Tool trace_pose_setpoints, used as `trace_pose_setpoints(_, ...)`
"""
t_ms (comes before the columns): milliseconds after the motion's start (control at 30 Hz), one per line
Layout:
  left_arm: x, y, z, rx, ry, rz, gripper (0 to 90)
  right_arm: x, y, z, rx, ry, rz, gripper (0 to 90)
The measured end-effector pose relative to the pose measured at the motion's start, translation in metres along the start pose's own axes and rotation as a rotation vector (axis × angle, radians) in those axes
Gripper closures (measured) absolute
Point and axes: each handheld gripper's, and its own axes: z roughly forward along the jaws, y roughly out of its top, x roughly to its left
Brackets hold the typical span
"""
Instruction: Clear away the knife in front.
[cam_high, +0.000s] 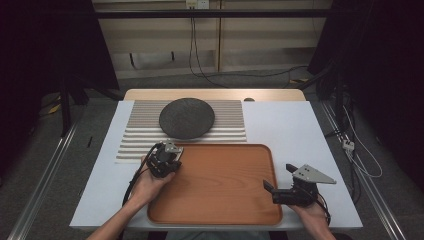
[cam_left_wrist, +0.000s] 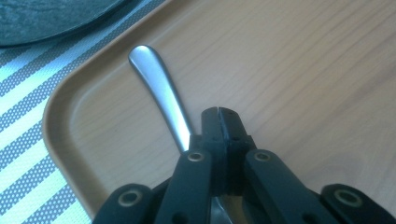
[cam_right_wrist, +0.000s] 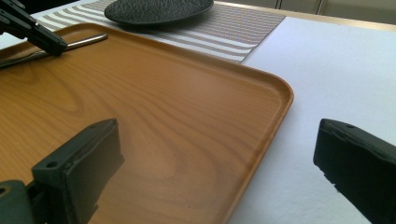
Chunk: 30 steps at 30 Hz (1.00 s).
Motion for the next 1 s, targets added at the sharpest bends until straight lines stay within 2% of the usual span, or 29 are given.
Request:
trace_pose_setpoints(100,0.0034,-0.0010,-0.0008,0.003,0.004,-0.018,90.0,0.0000,0.0001,0.0003,0.000,0.002,0.000,0.6)
trace_pose_setpoints(600,0.0057,-0.0019,-0.0034,0.028,0.010,-0.021,90.0,-0.0006,0.0001,-0.0002,-0.001,-0.001,-0.003,0.6)
trace_pose_setpoints(1000,0.0041,-0.0020,-0.0048,0.046,0.035,0.012,90.0,-0.0011,0.0003,0.0001,0.000,-0.002,-0.002,0.6)
